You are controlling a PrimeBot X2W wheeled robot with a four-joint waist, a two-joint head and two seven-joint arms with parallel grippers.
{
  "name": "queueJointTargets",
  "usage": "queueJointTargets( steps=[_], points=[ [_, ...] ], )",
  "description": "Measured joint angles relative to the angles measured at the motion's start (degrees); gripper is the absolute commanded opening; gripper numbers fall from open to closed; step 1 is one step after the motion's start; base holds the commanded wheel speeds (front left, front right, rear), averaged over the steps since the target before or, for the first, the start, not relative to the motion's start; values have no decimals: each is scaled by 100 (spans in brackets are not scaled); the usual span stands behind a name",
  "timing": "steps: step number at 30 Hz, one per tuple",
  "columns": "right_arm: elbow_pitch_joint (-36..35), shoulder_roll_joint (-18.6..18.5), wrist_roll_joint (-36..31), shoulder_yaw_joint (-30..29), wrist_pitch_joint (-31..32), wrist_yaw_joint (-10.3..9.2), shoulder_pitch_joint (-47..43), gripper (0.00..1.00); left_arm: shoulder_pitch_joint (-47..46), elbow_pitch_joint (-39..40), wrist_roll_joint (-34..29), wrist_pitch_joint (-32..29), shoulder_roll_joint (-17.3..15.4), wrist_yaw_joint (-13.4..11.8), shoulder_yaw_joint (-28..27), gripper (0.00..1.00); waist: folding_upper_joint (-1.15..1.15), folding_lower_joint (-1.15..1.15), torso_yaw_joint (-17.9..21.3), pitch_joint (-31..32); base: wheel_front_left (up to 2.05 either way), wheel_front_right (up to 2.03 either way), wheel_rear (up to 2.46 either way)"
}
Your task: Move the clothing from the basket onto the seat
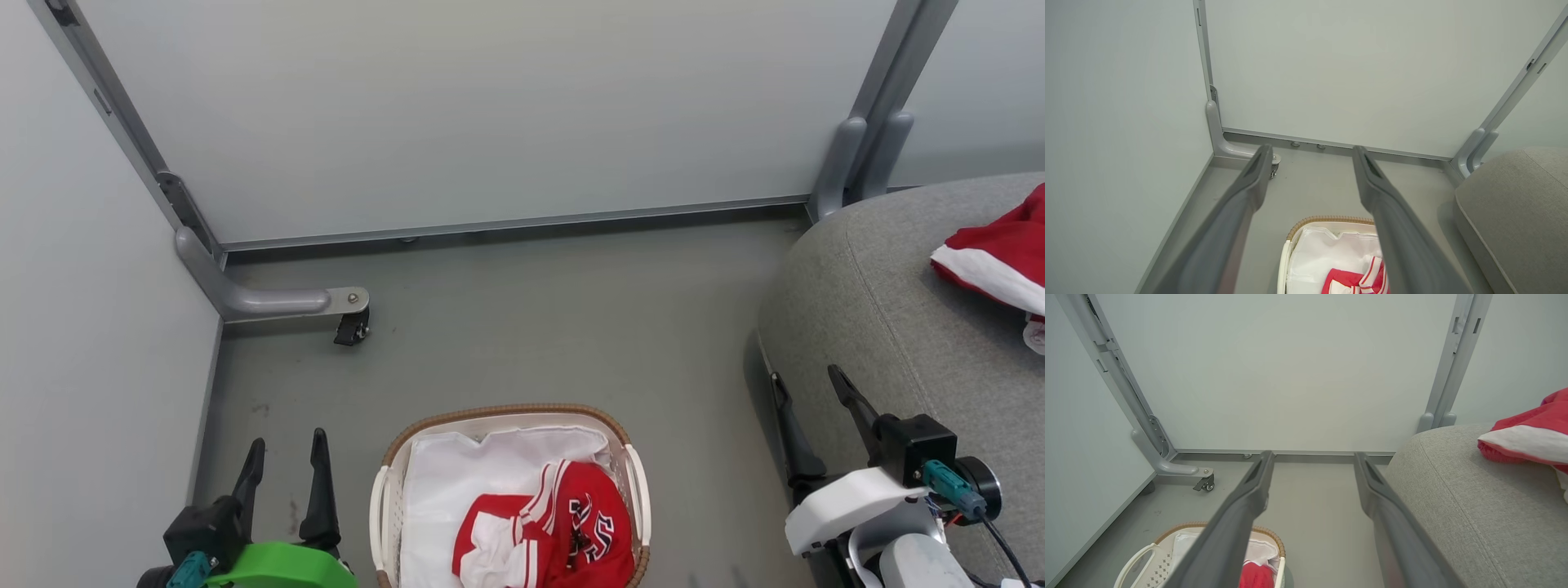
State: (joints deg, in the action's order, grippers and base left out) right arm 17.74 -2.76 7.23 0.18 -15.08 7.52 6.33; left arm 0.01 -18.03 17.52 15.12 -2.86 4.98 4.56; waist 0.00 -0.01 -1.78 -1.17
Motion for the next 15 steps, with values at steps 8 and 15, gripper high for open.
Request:
queueJointTargets(
  steps=[8, 15],
  points=[
    [10, 0, -18, -14, 0, 0, 12, 100, -2, -23, 0, 0, 1, 0, 16, 100, 0, 0, -12, 10, 0, 0, 0],
    [12, 0, -15, -21, 0, 0, 16, 100, -3, -27, -1, 0, 1, 5, 12, 100, 0, 0, -6, 4, 0, 0, 0]
  ],
)
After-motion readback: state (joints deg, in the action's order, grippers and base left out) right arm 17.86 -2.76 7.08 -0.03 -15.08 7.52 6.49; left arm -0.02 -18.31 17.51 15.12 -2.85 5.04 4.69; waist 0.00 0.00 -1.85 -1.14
